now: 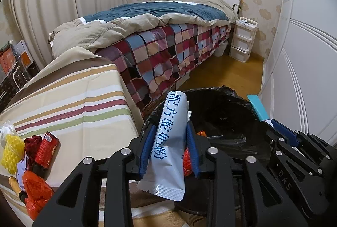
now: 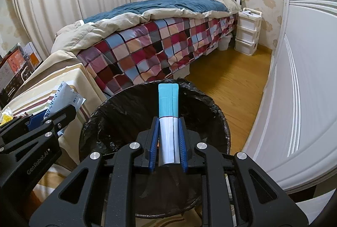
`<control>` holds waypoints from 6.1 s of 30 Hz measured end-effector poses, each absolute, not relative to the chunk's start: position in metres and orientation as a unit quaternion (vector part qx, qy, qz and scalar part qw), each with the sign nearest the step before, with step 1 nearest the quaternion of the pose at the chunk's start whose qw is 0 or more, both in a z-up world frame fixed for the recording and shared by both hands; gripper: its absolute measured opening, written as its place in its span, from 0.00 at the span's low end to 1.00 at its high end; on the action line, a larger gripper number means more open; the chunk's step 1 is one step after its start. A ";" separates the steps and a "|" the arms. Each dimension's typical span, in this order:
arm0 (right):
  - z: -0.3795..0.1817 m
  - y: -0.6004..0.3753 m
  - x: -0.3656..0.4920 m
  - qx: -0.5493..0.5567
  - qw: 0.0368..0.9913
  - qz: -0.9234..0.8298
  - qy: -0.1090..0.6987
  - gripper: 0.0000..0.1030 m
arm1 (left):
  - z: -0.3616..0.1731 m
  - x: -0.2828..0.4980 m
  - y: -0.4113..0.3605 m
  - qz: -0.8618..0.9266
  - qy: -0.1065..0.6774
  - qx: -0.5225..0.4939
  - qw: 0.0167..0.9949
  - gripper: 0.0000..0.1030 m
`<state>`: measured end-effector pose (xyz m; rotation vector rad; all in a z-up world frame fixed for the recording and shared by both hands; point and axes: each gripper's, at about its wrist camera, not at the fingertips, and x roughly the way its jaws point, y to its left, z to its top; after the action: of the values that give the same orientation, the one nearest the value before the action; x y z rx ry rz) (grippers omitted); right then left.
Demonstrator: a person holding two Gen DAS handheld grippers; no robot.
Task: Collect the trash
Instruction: 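Carry the tube and bottle over the black bin and open both tools to drop them, then reach the left tool to the folded orange bag and grasp it, then lift the folded orange bag with the left tool while the right tool grasps the red plastic bag, then carry both bags over the black bin and open both tools to drop them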
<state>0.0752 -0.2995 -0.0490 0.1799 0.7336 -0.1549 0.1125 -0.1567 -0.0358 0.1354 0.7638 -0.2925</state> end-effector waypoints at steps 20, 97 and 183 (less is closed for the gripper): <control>-0.048 -0.300 0.059 0.089 0.927 -0.098 0.351 0.60 | -0.025 0.091 -0.132 -0.114 0.360 0.056 0.924 0.80; -0.031 -0.112 -0.045 0.006 0.926 0.077 0.370 0.75 | -0.039 -0.042 0.070 -0.022 0.394 0.024 0.919 0.51; -0.017 -0.215 0.029 0.065 0.936 0.006 0.347 0.36 | 0.003 0.029 -0.022 -0.105 0.327 0.008 0.939 0.51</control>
<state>0.0287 -0.2155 -0.0171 0.1327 0.7097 0.0125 0.0291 -0.0215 0.0030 0.0158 0.6673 -0.2139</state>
